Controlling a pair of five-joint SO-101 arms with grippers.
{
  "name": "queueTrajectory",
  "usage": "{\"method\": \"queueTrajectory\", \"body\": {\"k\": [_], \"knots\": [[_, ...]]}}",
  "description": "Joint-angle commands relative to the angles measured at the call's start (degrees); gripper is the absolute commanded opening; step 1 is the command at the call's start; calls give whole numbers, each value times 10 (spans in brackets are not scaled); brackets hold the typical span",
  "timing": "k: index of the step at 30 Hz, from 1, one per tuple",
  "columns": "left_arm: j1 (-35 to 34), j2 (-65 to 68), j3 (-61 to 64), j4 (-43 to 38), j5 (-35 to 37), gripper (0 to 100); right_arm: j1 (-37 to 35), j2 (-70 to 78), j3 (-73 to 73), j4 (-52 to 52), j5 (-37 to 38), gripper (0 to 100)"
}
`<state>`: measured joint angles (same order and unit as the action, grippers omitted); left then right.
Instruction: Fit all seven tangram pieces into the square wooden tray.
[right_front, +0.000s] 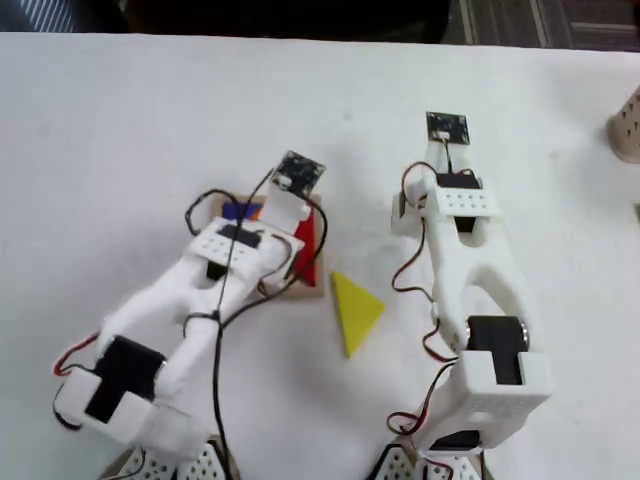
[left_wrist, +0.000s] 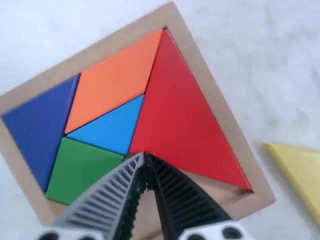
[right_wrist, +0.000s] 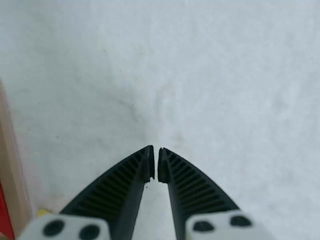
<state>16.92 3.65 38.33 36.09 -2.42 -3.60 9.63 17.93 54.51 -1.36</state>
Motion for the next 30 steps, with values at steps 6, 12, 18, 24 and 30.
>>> {"method": "queueTrajectory", "body": {"k": [6,12,18,24,30], "knots": [[-6,69,-123,81,11,23,4,-6,-25,-4,-3,22],[-7,34,-121,128,6,23,3,-6,-26,-4,-3,22],[-53,-55,-60,103,6,22,-12,-6,-26,-3,-3,22],[-109,-137,10,57,6,23,-13,-37,-26,65,-3,22],[-126,-142,28,28,6,23,-80,-128,61,105,31,22]]}}
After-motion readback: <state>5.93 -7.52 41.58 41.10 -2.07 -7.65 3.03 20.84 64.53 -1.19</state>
